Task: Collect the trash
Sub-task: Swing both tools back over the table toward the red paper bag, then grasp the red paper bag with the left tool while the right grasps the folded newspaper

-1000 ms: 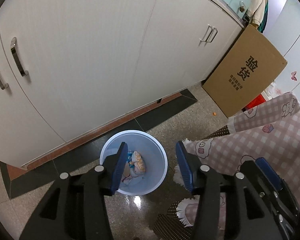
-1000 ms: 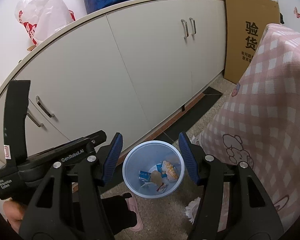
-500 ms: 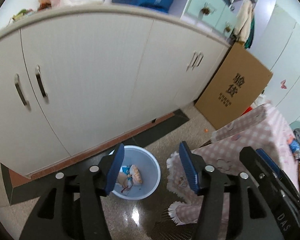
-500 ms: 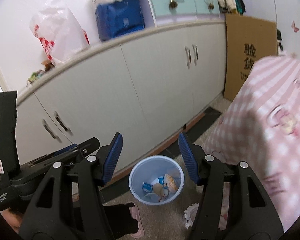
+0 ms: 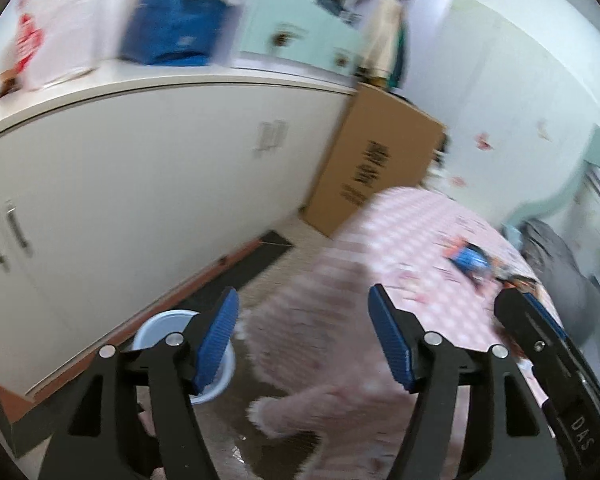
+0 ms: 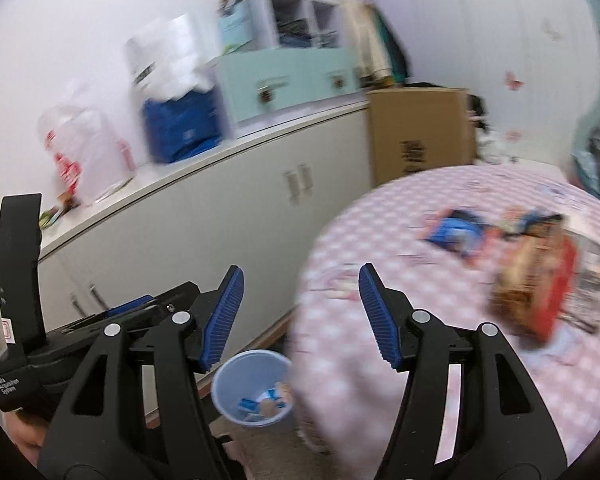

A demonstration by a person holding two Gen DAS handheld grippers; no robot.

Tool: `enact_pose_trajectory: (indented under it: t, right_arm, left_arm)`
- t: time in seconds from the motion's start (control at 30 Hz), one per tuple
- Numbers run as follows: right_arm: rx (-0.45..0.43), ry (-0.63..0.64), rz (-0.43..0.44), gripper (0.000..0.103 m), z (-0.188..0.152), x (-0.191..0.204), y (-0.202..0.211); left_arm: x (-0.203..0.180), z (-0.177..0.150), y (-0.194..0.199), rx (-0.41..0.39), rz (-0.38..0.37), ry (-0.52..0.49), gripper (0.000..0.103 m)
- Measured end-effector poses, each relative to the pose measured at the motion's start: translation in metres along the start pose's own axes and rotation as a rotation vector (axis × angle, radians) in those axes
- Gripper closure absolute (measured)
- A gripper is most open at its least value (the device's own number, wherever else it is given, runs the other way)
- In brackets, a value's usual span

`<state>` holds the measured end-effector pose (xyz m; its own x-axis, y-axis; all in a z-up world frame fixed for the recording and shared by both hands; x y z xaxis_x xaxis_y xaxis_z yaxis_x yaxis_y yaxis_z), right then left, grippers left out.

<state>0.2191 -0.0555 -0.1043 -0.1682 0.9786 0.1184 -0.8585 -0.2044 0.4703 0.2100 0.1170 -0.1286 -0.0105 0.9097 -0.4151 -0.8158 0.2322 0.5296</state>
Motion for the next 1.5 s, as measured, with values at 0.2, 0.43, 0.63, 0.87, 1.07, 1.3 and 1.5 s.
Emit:
enact_pose_trajectory:
  t: [0.2,0.43,0.63,0.87,1.07,1.3,1.5]
  right_arm:
    - [-0.011,-0.097,-0.145,0.043,-0.006,-0.097,0.025]
    - [0.009,-0.223,-0.271,0.043,-0.021,-0.19,0.04]
    - [0.042,-0.274,-0.304,0.043,-0.033,-0.23,0.042]
    - [0.091,-0.288,-0.321,0.043,-0.029,-0.256,0.028]
    - [0.136,-0.291,-0.312,0.043,-0.023,-0.262,0.008]
    - [0.253,-0.312,-0.24,0.043,-0.019,-0.267,-0.023]
    - [0.302,-0.372,-0.192,0.043,-0.014,-0.277,-0.039]
  left_arm:
    - [-0.087,-0.017,-0.04,0.08,-0.134,-0.111,0.031]
    - [-0.176,-0.047,-0.084,0.175,-0.236,-0.252,0.03]
    - [-0.213,-0.06,-0.114,0.207,-0.23,-0.329,0.03]
    - [-0.229,-0.063,-0.132,0.218,-0.183,-0.415,0.042]
    - [-0.235,-0.06,-0.144,0.257,-0.219,-0.439,0.082]
    - [-0.224,-0.053,-0.125,0.193,-0.269,-0.404,0.095]
    - [-0.211,-0.045,-0.105,0.113,-0.287,-0.36,0.095]
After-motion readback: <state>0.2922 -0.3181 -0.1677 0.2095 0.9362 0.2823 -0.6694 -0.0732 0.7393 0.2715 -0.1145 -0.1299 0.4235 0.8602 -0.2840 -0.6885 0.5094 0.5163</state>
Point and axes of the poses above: each gripper's, at about its wrist camera, not at the fingertips, and y roughly against the way its jaws point, x to its left, z to its top, the point moved 1 cm from there along -y, roughly the way its jaws point, and after that the axes turned 12 degrees about -z, right-handed, at the moved point
